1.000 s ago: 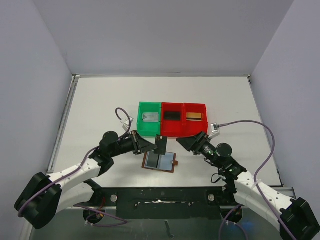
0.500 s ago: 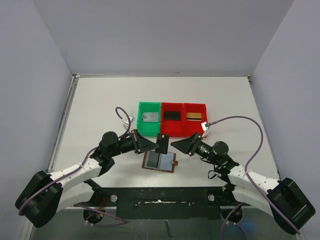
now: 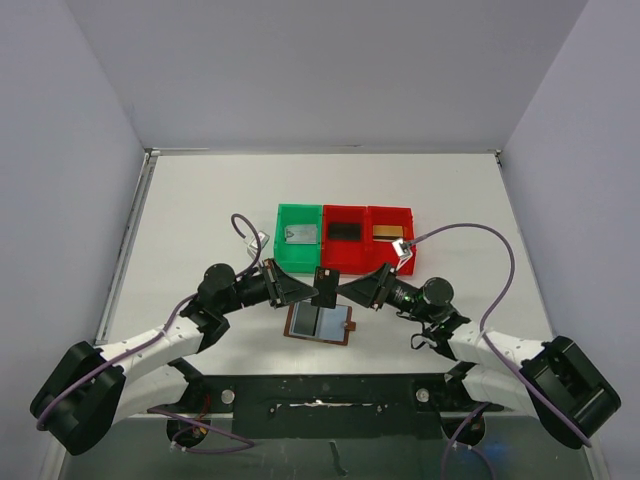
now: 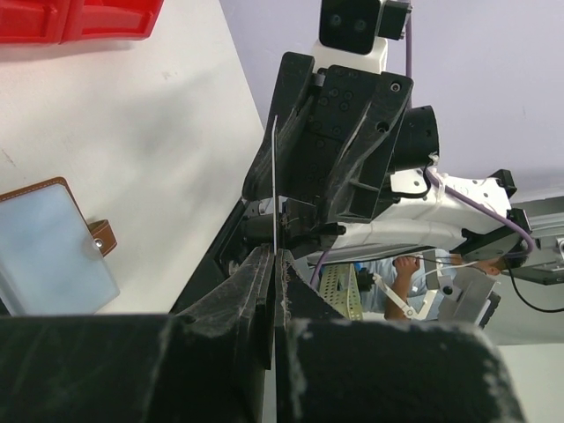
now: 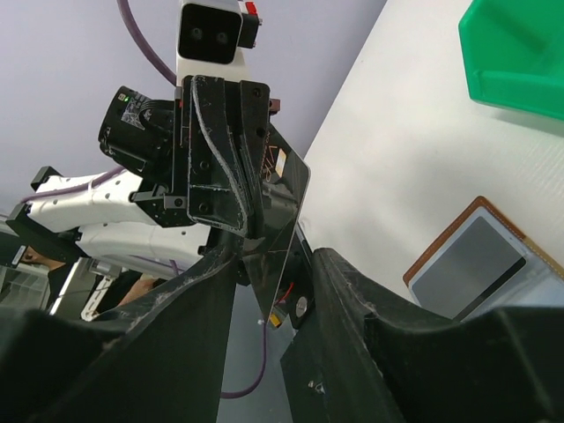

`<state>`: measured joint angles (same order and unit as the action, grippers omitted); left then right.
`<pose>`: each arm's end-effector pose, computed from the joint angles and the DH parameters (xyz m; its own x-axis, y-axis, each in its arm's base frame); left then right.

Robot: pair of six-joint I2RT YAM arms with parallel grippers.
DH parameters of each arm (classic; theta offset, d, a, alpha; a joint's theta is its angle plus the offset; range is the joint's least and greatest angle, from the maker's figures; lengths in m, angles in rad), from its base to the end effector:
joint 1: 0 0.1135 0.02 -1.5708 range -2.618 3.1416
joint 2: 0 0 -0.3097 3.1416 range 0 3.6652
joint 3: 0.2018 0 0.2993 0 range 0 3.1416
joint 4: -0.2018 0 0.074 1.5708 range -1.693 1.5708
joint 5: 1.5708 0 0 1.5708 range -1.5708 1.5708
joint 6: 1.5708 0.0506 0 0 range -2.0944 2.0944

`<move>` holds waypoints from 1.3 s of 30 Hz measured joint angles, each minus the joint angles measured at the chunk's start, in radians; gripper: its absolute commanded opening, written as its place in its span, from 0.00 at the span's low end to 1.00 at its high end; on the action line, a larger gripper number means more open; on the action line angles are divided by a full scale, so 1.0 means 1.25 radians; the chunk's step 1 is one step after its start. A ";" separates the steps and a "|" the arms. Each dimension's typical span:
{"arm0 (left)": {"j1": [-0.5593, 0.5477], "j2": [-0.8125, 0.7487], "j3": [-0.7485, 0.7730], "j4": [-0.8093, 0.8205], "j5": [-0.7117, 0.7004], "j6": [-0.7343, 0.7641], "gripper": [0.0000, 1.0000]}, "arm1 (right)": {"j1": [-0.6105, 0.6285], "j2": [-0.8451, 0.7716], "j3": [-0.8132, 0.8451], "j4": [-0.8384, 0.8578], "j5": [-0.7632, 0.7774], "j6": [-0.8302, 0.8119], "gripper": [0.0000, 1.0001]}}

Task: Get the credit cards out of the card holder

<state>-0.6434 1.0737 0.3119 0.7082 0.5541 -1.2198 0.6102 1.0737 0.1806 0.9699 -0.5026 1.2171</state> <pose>0.1782 -0.1669 0.2205 -0.8885 -0.3318 -0.3169 0.2797 0.1557 -0.9474 0.1671 0.1466 0.2040 -0.8185 0.4308 -0.3800 -0.3692 0.1122 0.9225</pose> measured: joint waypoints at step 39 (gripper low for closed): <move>-0.003 -0.011 0.000 0.042 0.007 -0.010 0.00 | 0.001 0.130 0.035 0.181 -0.096 0.075 0.00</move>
<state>-0.6472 1.0603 0.3119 0.7612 0.5629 -1.2320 0.6117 1.2362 0.2241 1.1961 -0.6224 1.3106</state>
